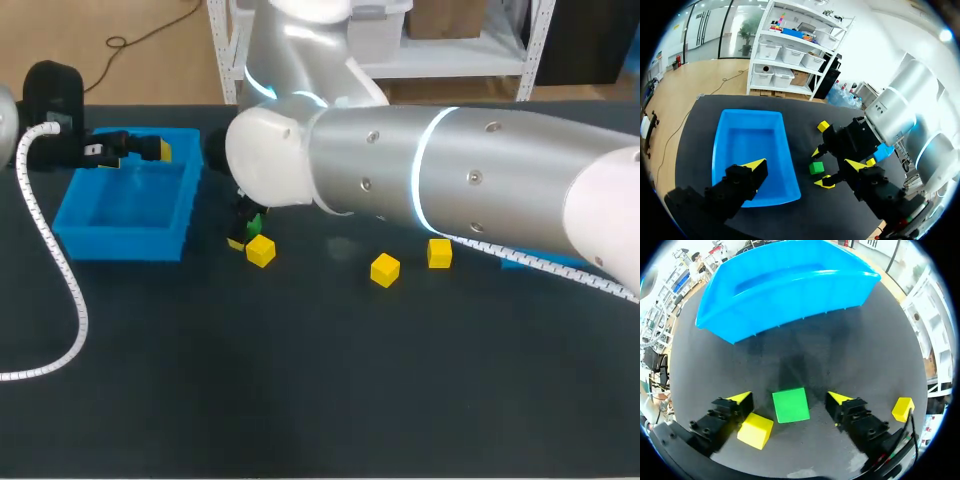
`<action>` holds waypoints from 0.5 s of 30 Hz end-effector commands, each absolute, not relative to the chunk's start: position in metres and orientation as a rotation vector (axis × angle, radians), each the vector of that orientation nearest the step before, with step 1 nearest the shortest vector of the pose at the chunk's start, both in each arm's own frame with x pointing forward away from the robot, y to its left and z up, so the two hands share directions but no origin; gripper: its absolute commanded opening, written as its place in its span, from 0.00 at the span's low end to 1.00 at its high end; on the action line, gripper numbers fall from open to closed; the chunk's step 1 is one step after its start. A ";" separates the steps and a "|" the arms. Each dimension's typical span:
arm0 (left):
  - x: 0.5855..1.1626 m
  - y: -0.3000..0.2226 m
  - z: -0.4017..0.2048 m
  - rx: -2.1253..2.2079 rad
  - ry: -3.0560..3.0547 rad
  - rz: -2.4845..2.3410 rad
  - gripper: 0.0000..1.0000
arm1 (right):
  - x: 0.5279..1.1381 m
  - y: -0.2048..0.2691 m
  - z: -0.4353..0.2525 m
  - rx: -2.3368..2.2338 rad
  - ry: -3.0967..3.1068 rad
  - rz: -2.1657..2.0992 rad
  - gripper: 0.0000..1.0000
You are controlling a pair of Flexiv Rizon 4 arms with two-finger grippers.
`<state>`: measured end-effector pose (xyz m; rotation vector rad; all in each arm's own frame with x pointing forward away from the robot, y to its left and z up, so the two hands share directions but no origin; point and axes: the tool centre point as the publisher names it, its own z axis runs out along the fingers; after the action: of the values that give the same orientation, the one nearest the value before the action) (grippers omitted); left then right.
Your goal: Put the green cubes in the right bin and the yellow cubes in the left bin.
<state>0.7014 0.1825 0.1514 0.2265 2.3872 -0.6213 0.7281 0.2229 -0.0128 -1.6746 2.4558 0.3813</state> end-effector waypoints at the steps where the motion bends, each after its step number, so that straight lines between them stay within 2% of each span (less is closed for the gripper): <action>1: 0.700 0.185 0.150 0.231 2.377 -0.634 1.00 | 0.723 0.218 -0.012 -1.640 2.425 0.410 0.00; 15: 0.700 0.185 0.150 0.231 2.377 -0.634 1.00 | 0.728 0.214 0.000 -1.583 2.426 0.451 0.00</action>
<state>0.7014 0.1825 0.1514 0.2265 2.3872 -0.6213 0.7312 0.2232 -0.0088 -1.6105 2.4451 0.4294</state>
